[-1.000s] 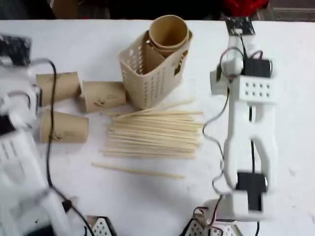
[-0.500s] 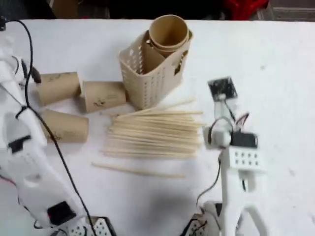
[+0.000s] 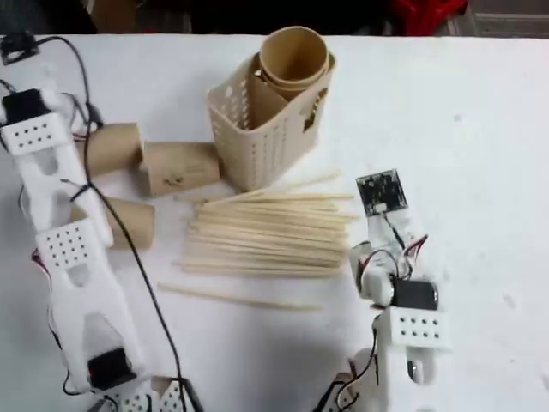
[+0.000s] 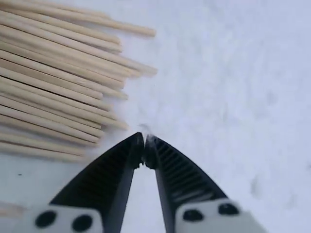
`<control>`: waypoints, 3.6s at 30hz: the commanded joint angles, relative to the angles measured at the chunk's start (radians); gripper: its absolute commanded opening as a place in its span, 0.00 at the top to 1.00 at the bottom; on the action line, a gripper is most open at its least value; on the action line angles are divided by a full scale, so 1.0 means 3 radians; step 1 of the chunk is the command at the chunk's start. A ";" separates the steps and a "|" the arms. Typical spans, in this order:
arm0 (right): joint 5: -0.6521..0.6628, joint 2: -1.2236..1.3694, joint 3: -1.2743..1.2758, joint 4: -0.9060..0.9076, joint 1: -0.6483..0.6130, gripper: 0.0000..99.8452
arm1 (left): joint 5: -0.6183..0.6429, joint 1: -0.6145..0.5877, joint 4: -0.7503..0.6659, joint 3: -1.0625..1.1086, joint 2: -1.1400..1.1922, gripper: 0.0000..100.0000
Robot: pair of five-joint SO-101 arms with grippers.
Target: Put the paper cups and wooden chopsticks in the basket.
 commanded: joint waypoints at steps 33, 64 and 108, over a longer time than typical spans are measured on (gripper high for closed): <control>0.0031 -0.0130 0.0251 -0.0376 -0.0018 0.98 | -0.0880 0.0325 0.0389 -0.0297 -0.1174 0.95; 0.0031 -0.0130 0.0256 -0.0376 -0.0013 0.98 | -0.0885 -0.0182 0.0061 0.0593 -0.0361 0.79; 0.0036 -0.0130 0.0307 -0.0468 -0.0018 0.98 | -0.2445 -0.0386 0.0199 0.4588 -0.3659 0.79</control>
